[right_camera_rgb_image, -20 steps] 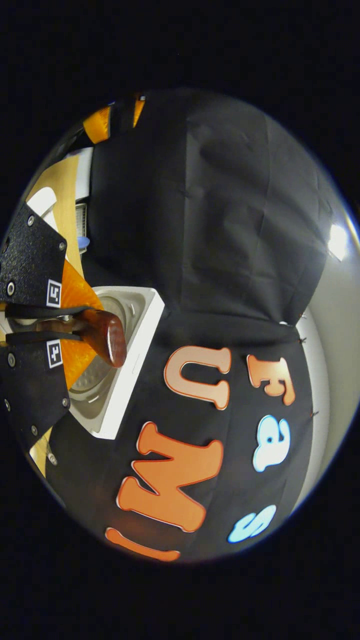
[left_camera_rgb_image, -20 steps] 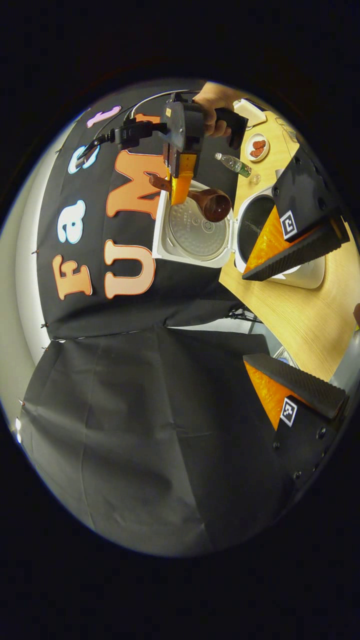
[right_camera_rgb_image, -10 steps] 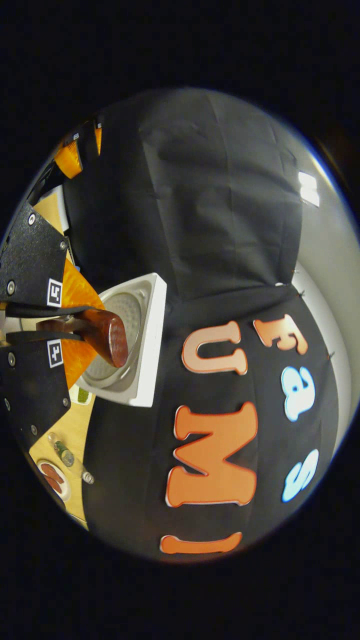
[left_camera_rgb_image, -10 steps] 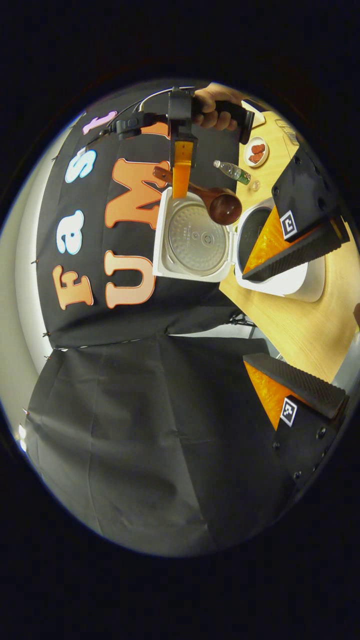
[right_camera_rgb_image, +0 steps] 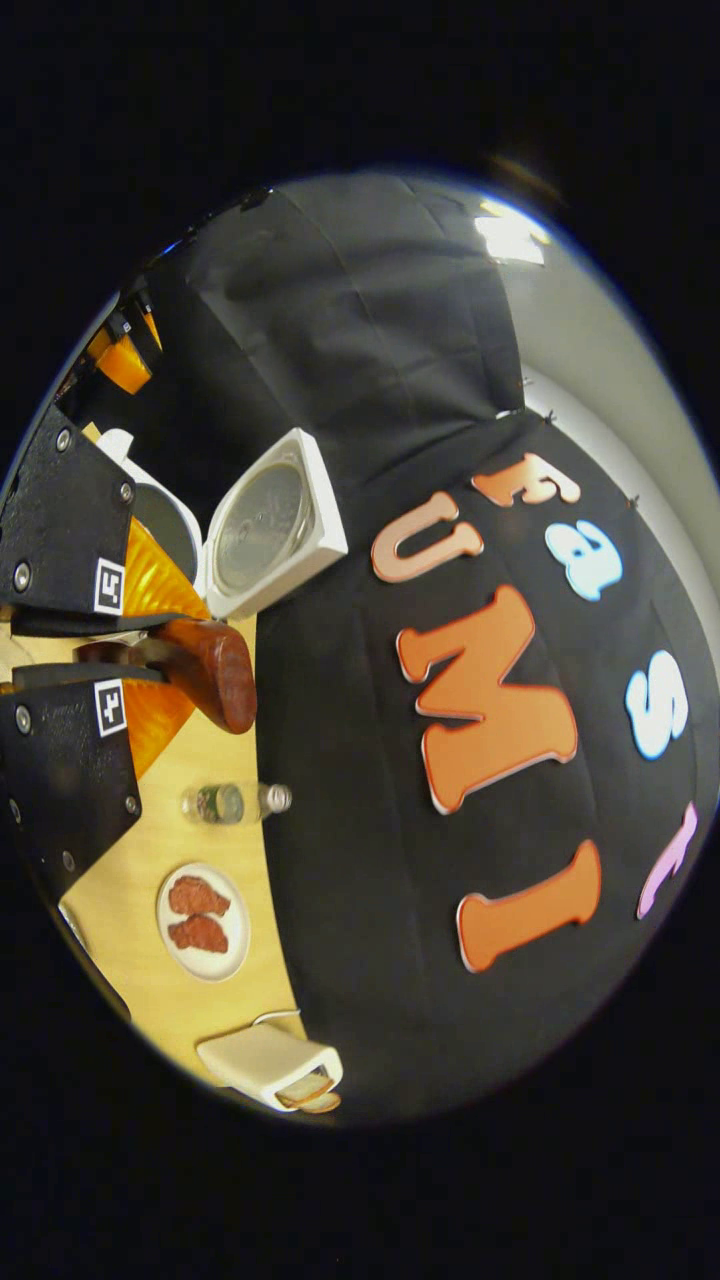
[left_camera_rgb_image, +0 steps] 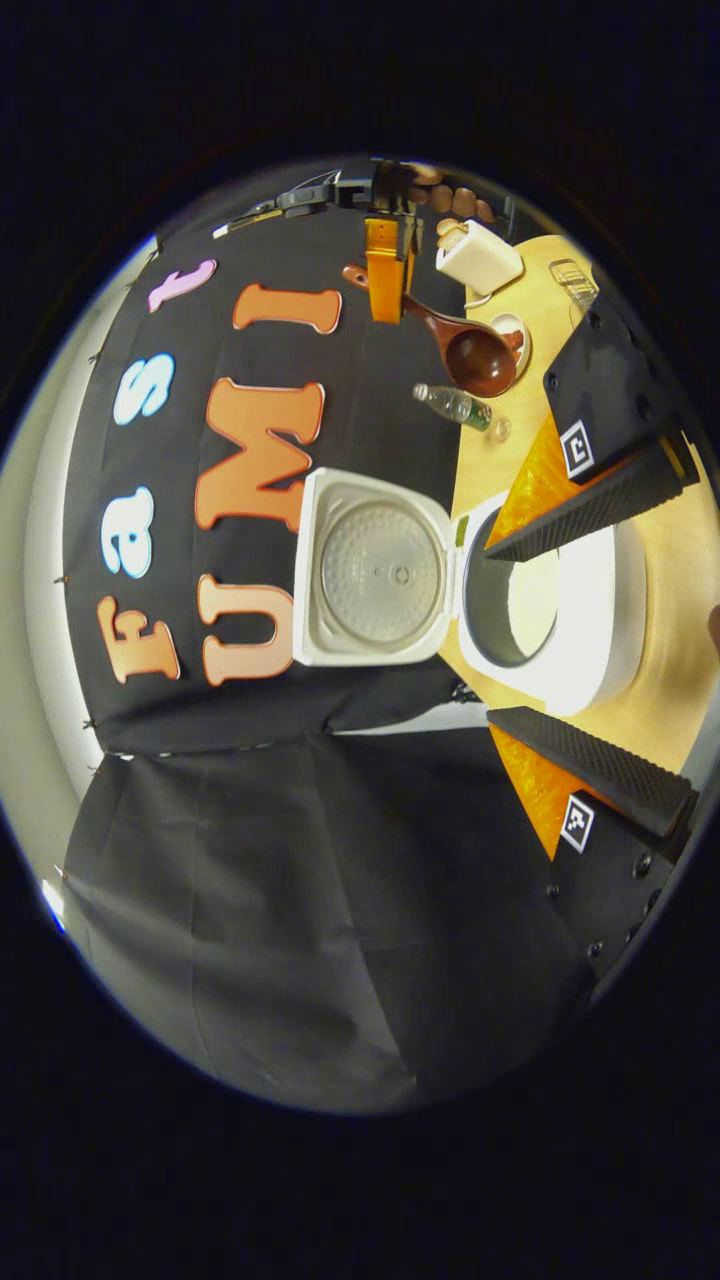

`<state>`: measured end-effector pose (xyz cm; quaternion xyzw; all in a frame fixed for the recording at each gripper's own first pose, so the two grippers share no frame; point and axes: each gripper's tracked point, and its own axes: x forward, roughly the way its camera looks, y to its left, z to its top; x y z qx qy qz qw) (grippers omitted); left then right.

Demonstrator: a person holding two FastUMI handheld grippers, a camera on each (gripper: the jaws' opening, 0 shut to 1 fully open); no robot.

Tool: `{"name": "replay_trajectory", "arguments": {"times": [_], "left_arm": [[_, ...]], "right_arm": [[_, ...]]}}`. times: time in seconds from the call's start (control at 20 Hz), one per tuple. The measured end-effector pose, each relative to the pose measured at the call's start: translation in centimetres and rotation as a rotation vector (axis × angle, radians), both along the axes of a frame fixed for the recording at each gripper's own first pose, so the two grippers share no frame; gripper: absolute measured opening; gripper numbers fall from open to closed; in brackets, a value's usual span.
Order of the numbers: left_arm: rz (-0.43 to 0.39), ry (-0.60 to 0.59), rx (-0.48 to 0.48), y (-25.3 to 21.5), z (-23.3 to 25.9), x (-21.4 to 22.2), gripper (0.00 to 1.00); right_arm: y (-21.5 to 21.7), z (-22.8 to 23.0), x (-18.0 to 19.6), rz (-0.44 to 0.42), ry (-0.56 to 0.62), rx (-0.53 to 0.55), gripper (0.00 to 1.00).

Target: Close the left gripper, press the button to open the rice cooker; take a wooden spoon from the chopstick holder with the right hand, scoop a spoonful of rice and pour it into the rice cooker, then put the wooden spoon back into the chopstick holder.

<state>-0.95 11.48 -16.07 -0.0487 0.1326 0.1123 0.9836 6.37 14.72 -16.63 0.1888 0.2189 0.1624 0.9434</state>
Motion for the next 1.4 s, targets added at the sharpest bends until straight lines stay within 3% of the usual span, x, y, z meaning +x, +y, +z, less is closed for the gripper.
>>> {"name": "replay_trajectory", "arguments": {"times": [0.3,0.7,0.85,1.4], "left_arm": [[-0.095,0.009,-0.009,-5.7,0.5,1.8,0.97],[-0.128,0.014,0.003,-10.0,1.3,1.5,0.99],[-0.114,0.012,0.004,-10.9,1.7,1.1,0.99],[-0.01,0.008,0.032,-9.1,2.5,-0.7,0.97]], "right_arm": [[-11.6,-3.8,-4.8,-0.175,0.078,-0.051,0.1],[-23.2,-8.9,-10.0,-0.361,0.169,-0.068,0.1],[-24.8,-11.4,-11.1,-0.378,0.203,-0.091,0.1],[-23.9,-17.7,-11.4,-0.308,0.244,-0.079,0.12]]}}
